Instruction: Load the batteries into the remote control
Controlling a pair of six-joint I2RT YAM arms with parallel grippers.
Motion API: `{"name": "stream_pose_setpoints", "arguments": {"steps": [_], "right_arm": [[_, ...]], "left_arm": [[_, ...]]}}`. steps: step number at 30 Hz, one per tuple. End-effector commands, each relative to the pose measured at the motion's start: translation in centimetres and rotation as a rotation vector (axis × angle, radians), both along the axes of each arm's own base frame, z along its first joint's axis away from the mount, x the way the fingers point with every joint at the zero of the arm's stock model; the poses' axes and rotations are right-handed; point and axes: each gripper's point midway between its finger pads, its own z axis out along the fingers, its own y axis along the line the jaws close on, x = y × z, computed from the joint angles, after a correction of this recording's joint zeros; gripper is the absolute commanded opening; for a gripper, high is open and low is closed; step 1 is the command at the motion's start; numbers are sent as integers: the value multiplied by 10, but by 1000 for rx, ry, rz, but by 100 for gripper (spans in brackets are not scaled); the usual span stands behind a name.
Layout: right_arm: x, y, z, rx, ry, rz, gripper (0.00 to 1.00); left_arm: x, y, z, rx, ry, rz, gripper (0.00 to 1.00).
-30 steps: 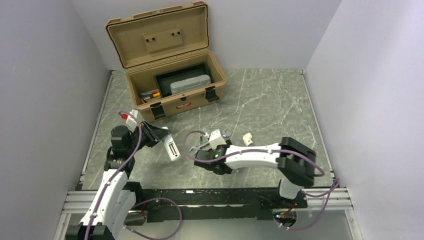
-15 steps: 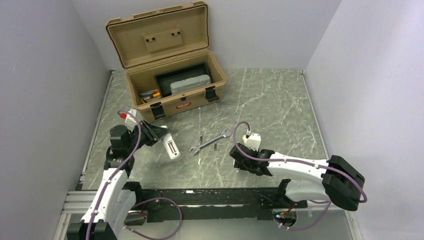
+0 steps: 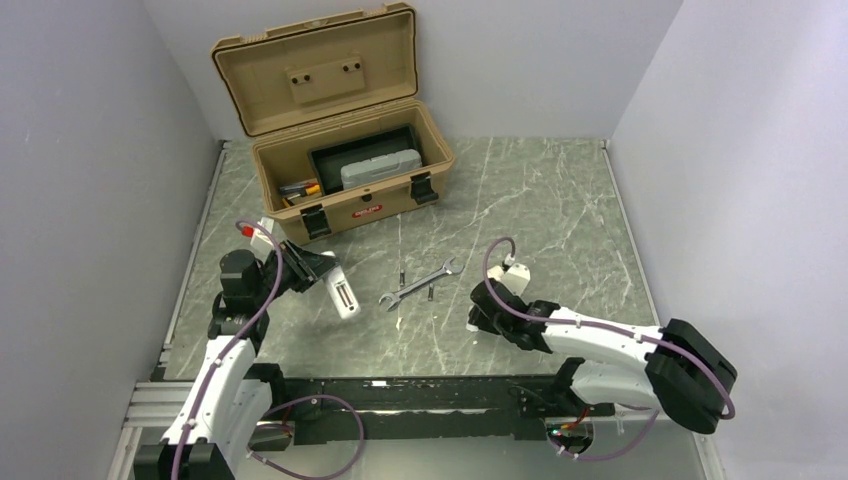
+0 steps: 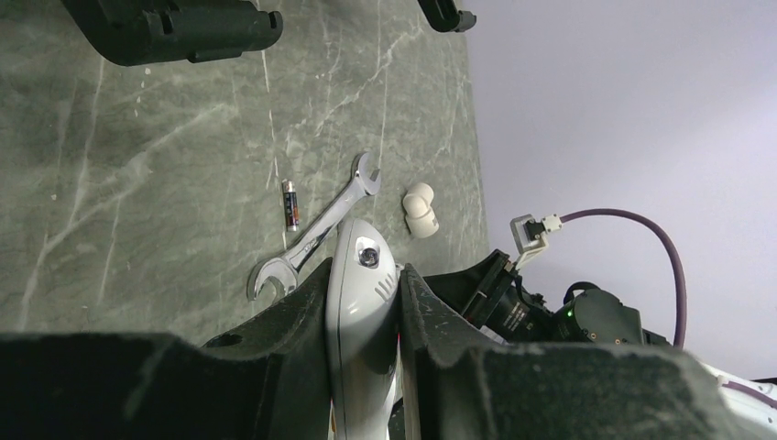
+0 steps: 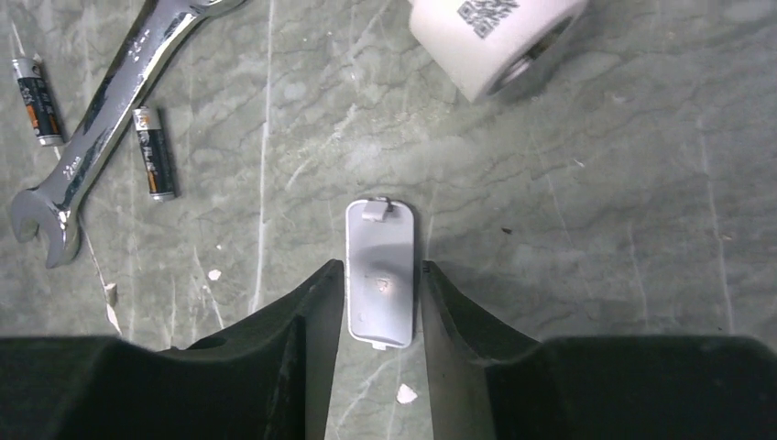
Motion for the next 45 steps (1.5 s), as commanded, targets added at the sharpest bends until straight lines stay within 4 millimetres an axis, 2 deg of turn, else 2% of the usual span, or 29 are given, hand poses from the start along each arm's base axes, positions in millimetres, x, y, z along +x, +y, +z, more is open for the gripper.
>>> {"name": "stream_pose_setpoints", "arguments": {"steps": [1, 16, 26, 33, 40, 45], "right_arm": [[-6, 4, -12, -13, 50, 40, 37], [-16, 2, -34, -88, 129, 111, 36], [-23, -5, -35, -173, 155, 150, 35], [-37, -5, -33, -312, 155, 197, 36], [-46, 0, -44, -369, 186, 228, 37], [-49, 0, -50, -371, 195, 232, 34]], "left_arm": [[3, -1, 15, -6, -62, -16, 0], [3, -1, 13, -5, -58, -15, 0], [1, -1, 11, -13, -57, -15, 0], [1, -2, 11, -14, -58, -18, 0], [0, -2, 9, -16, -53, -20, 0], [0, -1, 9, -16, -52, -18, 0]]}}
